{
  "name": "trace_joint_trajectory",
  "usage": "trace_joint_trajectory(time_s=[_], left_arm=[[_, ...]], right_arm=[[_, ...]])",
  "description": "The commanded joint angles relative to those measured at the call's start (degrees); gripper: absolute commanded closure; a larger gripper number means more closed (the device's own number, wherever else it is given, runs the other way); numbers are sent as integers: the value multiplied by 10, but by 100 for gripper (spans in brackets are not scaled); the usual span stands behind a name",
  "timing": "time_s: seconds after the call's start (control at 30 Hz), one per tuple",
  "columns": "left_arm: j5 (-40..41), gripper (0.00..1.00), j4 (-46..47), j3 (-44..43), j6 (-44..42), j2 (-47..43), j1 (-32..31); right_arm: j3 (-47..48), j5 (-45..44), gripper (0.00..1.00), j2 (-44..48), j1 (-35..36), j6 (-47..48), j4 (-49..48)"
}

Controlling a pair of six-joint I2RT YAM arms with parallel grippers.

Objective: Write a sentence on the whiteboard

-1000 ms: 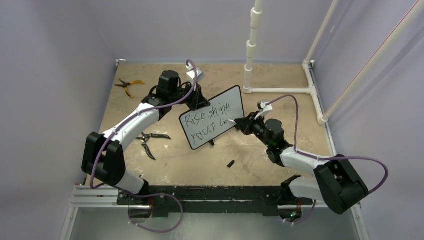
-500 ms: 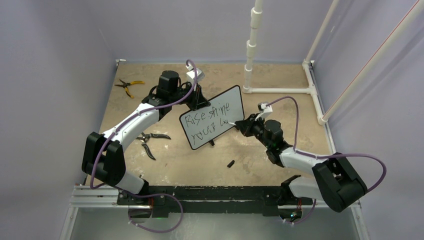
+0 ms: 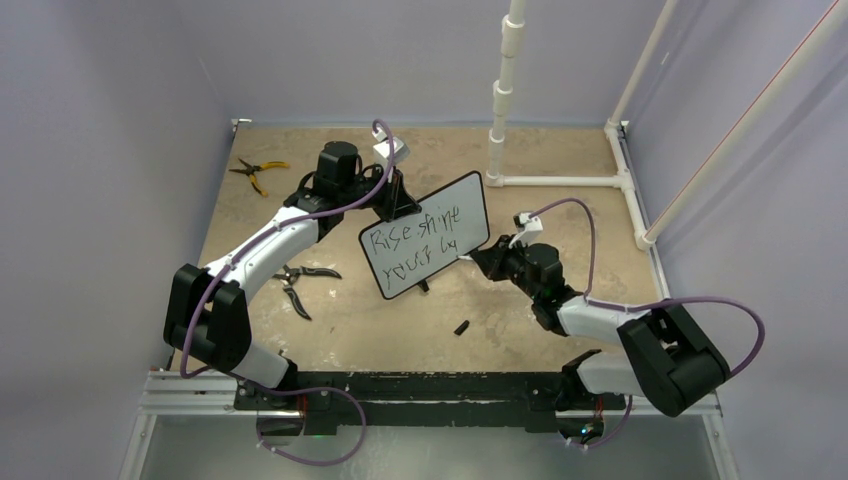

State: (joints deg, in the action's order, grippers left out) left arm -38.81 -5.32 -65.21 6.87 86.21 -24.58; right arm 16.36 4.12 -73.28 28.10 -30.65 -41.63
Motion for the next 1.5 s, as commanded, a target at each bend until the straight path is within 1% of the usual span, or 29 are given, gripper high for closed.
trace_joint_trajectory(time_s=[0.0, 0.37, 0.5, 0.63, 0.77, 0.87, 0.97, 1.27, 1.47], left_arm=[[-29, 100, 14, 4, 1, -18, -7], [-29, 100, 15, 4, 2, -20, -7], [-30, 100, 15, 5, 2, -20, -8], [-29, 100, 15, 4, 1, -22, -8], [-28, 100, 15, 5, 0, -22, -8], [-27, 100, 15, 5, 0, -22, -8], [-28, 100, 14, 5, 0, -21, -8], [-28, 100, 14, 5, -2, -19, -8], [-27, 100, 12, 5, -3, -19, -8]], right_arm=[[12, 8, 100, -7, -1, 1, -39], [25, 42, 100, -16, 0, 6, -61], [25, 47, 100, -6, 1, 5, -59], [15, 39, 100, 37, 1, 3, -45], [14, 20, 100, 109, 0, 0, 0], [20, -13, 100, 141, -1, -6, 25], [40, -33, 100, 128, -1, 10, 37], [66, -23, 100, 72, -5, 15, -9], [69, -29, 100, 55, -7, 20, -3]])
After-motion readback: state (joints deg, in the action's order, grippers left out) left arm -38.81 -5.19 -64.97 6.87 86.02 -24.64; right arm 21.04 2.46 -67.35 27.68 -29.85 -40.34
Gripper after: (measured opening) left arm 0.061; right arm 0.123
